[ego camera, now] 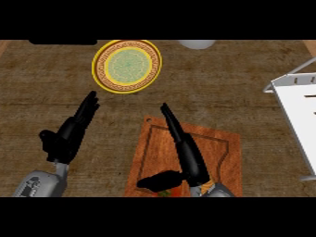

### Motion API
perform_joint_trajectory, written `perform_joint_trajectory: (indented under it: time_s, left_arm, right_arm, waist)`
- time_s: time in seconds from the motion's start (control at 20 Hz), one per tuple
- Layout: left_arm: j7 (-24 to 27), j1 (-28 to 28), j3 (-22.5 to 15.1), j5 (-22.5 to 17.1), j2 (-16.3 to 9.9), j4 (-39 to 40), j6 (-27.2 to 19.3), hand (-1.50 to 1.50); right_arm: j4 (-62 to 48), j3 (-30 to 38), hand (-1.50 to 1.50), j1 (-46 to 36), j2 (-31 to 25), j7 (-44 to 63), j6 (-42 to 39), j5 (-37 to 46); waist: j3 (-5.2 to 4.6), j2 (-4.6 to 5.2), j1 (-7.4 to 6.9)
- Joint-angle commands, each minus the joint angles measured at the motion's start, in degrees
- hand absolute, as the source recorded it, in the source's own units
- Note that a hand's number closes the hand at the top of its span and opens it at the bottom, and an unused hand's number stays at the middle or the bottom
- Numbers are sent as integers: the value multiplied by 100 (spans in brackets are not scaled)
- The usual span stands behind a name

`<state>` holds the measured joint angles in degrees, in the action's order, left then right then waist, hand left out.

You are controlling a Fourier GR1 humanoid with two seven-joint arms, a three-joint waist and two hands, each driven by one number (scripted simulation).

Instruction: Pick the croissant from the cutting board and place it in the tiered basket

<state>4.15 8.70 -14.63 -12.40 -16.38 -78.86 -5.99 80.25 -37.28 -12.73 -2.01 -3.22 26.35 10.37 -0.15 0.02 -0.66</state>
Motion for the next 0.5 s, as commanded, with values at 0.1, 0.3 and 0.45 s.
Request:
perform_joint_trajectory:
  time_s: [0.1, 0.3, 0.45]
  left_arm:
    - [158, -128, -22, 2, 137, 157, 103, 0]
    - [48, -336, -9, -7, 10, -16, 82, 0]
    - [94, -334, 68, -43, -48, 45, 129, 0]
  right_arm:
    - [901, -1079, -150, -265, -87, 1550, 383, 1859]
    - [1146, -880, -150, -907, -1009, 2943, -668, 2682]
    - [985, -1364, -150, -988, -1356, 3762, -1572, 3223]
  waist:
    - [-4, -57, 168]
    - [-36, -172, 292]
    - [-60, -201, 335]
